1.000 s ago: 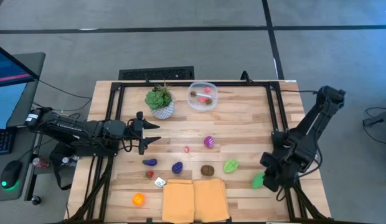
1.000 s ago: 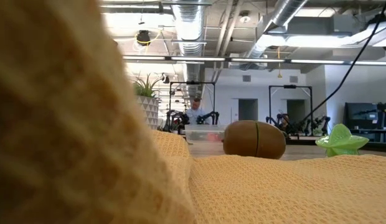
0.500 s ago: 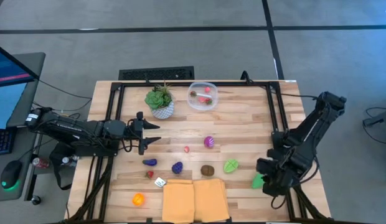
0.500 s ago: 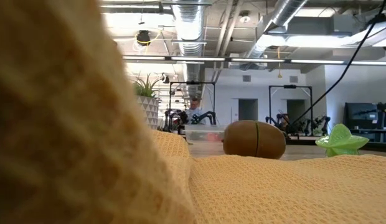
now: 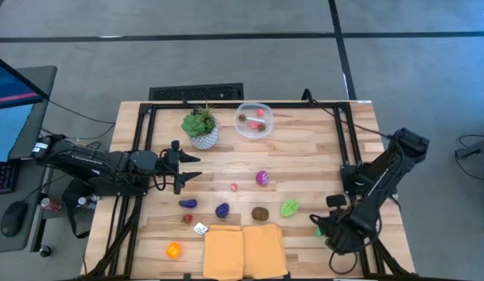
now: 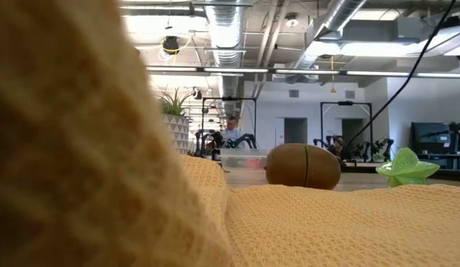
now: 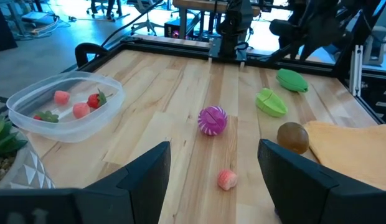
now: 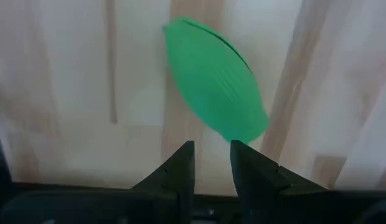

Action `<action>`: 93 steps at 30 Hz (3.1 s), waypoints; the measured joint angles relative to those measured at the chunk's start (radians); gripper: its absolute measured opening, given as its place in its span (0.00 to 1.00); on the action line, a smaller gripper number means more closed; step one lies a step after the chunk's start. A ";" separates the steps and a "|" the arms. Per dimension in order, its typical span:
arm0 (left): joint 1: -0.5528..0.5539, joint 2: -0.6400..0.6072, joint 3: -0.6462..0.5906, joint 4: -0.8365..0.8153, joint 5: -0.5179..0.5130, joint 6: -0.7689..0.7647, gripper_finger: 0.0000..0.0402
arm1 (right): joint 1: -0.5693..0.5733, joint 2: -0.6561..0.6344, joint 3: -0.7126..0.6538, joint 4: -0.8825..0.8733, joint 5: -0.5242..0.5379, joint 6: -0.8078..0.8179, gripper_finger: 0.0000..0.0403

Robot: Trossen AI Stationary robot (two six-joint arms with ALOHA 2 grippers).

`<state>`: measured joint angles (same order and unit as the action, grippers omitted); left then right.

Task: Pick and placing Produce into tupperware
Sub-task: Put the corn into the transparent bin

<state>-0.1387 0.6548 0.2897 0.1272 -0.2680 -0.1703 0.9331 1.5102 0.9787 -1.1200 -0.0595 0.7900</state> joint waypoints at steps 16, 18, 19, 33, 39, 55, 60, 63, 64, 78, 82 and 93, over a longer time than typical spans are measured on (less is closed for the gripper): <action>0.000 0.000 0.000 -0.005 0.000 0.008 0.58 | -0.067 -0.024 0.163 -0.059 0.082 -0.184 0.37; 0.000 0.000 0.000 -0.008 0.000 0.008 0.58 | -0.072 -0.023 0.164 -0.028 0.083 -0.195 0.44; 0.000 0.000 0.000 -0.010 0.000 0.008 0.58 | -0.073 -0.019 0.164 -0.014 0.083 -0.202 0.48; -0.021 0.000 0.000 -0.010 -0.006 -0.011 0.58 | -0.078 0.038 0.162 -0.021 0.087 -0.353 0.73; -0.041 0.000 0.000 -0.007 -0.011 -0.012 0.58 | -0.069 0.125 0.161 -0.025 0.072 -0.406 0.73; -0.043 0.000 0.000 -0.005 -0.033 -0.015 0.58 | -0.017 0.201 0.157 -0.026 0.061 -0.351 0.73; -0.043 0.000 0.000 -0.006 -0.032 -0.015 0.58 | -0.017 0.226 0.157 -0.031 0.064 -0.344 0.73; -0.048 0.000 0.000 -0.008 -0.032 -0.015 0.58 | -0.016 0.237 0.157 -0.039 0.079 -0.323 0.73; -0.052 0.000 0.000 -0.009 -0.033 -0.015 0.58 | -0.016 0.244 0.157 -0.039 0.083 -0.316 0.73; -0.111 0.000 0.000 -0.010 -0.060 -0.015 0.58 | -0.008 0.247 0.093 0.007 0.061 -0.211 0.73; -0.120 0.000 0.000 -0.010 -0.075 -0.015 0.58 | -0.008 0.247 0.073 0.007 0.058 -0.177 0.73; -0.123 0.000 0.000 -0.009 -0.104 -0.027 0.58 | -0.009 0.246 0.005 0.134 0.059 -0.135 0.73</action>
<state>-0.2615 0.6548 0.2897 0.1185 -0.3718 -0.1978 0.9245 1.7565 0.9837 -0.9863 -0.0003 0.6547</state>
